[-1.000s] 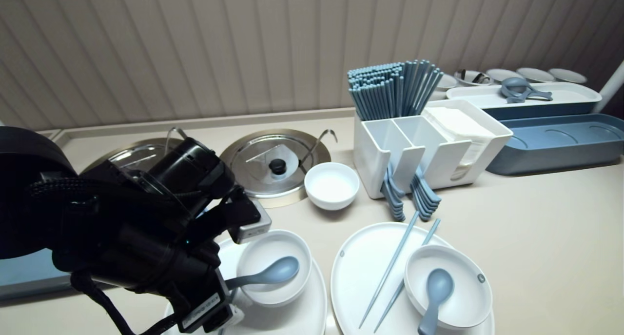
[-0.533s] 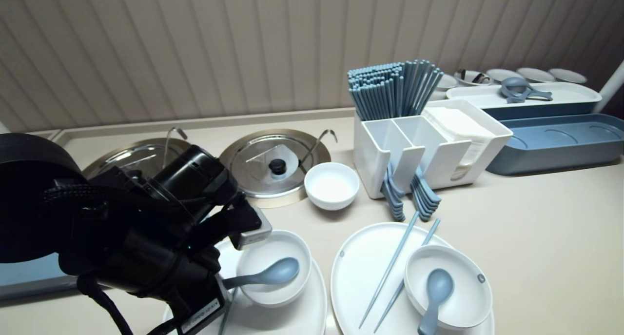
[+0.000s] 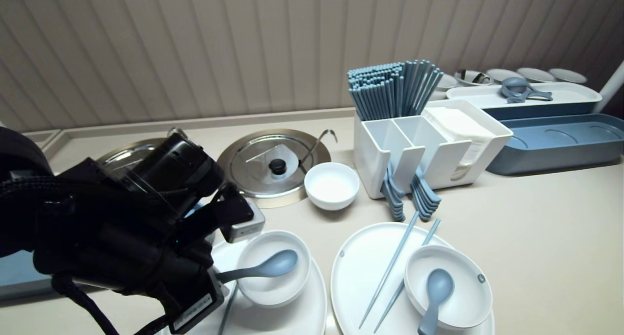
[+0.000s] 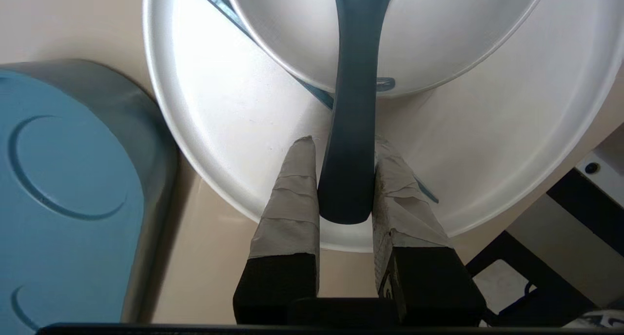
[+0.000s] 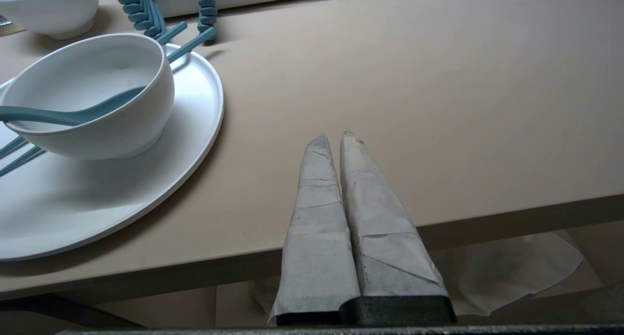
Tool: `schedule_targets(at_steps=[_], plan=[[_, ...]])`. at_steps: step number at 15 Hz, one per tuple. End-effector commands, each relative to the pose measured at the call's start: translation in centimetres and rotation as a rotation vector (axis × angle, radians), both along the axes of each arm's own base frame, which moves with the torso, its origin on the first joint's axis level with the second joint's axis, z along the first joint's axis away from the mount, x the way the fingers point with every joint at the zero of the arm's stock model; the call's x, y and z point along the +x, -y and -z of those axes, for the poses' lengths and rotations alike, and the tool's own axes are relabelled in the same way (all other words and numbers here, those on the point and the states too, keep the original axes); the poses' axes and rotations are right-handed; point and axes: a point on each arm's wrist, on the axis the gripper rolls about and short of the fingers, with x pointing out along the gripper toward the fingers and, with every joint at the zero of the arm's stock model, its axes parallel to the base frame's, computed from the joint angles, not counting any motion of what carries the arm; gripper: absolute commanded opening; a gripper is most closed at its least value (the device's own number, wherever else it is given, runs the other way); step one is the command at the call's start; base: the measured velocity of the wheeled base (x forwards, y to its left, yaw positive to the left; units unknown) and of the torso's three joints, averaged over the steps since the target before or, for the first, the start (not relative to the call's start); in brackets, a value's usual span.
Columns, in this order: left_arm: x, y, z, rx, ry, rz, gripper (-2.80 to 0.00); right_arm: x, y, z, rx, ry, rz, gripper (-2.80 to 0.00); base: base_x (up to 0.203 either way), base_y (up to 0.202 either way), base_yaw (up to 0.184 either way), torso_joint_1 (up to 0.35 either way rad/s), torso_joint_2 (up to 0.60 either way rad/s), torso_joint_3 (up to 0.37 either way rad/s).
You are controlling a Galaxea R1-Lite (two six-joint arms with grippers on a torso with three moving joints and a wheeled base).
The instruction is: Put the spoon back from the bowl
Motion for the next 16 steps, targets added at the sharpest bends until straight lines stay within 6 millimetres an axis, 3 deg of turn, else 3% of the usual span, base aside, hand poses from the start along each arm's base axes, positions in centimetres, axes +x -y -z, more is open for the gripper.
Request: schedule_targets(at_steps=[1,8,13,16], plan=[[-0.7,-0.7,-1.5,-0.043,0.049,-0.005,-2.80,0.0,0.0,0.0,0.000,0.000,0.000,-2.80,0.000,0.000,0.000,0.000,0.00,0.000],[-1.3,-2.0,-4.2,-0.134,0.129,-0.095,-2.80,0.0,0.0,0.0,0.002,0.000,0.001,-2.80,0.000,0.000,0.000,0.000,0.00,0.000],[-1.7,-7.0,-6.9,-0.028,0.369,-0.436,-2.80,0.0,0.0,0.0,0.002,0.000,0.001,-2.80,0.000,0.000,0.000,0.000,0.00,0.000],[-1.6,-9.4,-7.3,0.034,0.343,-0.566,-2.80,0.0,0.0,0.0,0.002,0.000,0.001,-2.80,0.000,0.000,0.000,0.000,0.00,0.000]])
